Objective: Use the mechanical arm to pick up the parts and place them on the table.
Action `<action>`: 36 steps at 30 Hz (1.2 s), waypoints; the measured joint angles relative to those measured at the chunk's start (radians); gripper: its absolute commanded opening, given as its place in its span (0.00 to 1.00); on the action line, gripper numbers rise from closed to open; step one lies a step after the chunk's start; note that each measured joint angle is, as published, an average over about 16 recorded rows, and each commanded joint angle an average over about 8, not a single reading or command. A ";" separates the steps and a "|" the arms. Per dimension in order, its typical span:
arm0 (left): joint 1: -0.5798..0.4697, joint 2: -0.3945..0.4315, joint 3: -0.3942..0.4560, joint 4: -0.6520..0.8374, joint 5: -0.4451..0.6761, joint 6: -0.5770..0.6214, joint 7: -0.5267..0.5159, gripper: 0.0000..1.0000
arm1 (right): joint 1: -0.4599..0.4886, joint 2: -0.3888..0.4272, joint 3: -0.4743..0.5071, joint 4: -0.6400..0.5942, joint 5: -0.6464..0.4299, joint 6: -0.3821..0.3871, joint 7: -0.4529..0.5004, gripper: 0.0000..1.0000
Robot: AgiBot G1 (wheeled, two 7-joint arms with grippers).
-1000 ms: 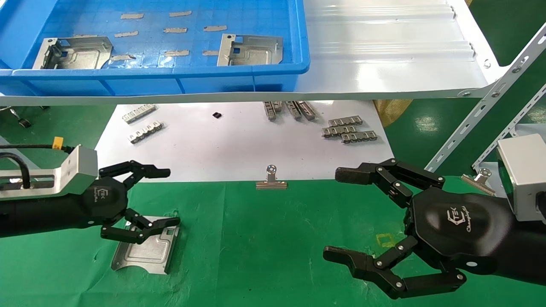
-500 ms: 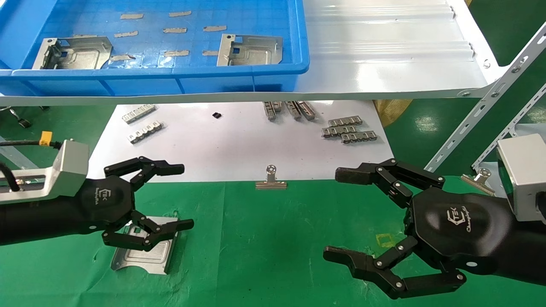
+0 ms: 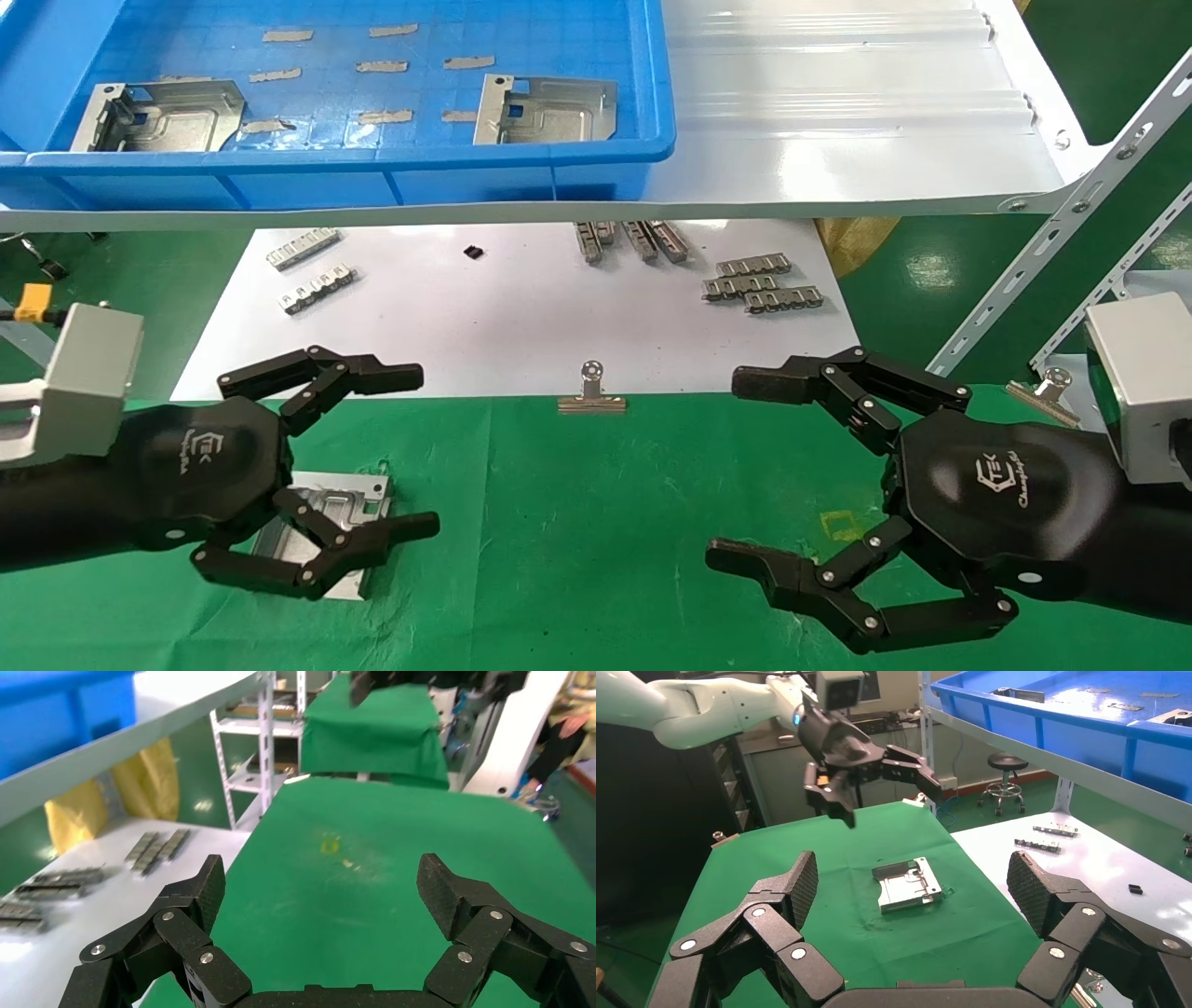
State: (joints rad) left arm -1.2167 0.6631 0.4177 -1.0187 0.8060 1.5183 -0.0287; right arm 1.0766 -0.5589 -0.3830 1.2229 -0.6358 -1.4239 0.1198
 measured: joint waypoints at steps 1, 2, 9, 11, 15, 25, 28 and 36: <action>0.011 -0.004 -0.010 -0.020 -0.006 -0.002 -0.012 1.00 | 0.000 0.000 0.000 0.000 0.000 0.000 0.000 1.00; 0.021 -0.008 -0.020 -0.039 -0.011 -0.003 -0.023 1.00 | 0.000 0.000 0.000 0.000 0.000 0.000 0.000 1.00; 0.091 -0.033 -0.088 -0.169 -0.048 -0.014 -0.101 1.00 | 0.000 0.000 0.000 0.000 0.000 0.000 0.000 1.00; 0.108 -0.040 -0.105 -0.203 -0.058 -0.017 -0.120 1.00 | 0.000 0.000 0.000 0.000 0.000 0.000 0.000 1.00; 0.136 -0.049 -0.132 -0.253 -0.073 -0.021 -0.148 1.00 | 0.000 0.000 0.000 0.000 0.000 0.000 0.000 1.00; 0.156 -0.057 -0.152 -0.290 -0.085 -0.025 -0.167 1.00 | 0.000 0.000 0.000 0.000 0.000 0.000 0.000 1.00; 0.154 -0.056 -0.149 -0.285 -0.083 -0.025 -0.165 1.00 | 0.000 0.000 0.000 0.000 0.000 0.000 0.000 1.00; 0.147 -0.054 -0.143 -0.274 -0.079 -0.024 -0.161 1.00 | 0.000 0.000 0.000 0.000 0.000 0.000 0.000 1.00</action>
State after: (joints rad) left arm -1.0692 0.6091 0.2748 -1.2926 0.7268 1.4941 -0.1900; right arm 1.0764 -0.5587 -0.3830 1.2225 -0.6357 -1.4236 0.1198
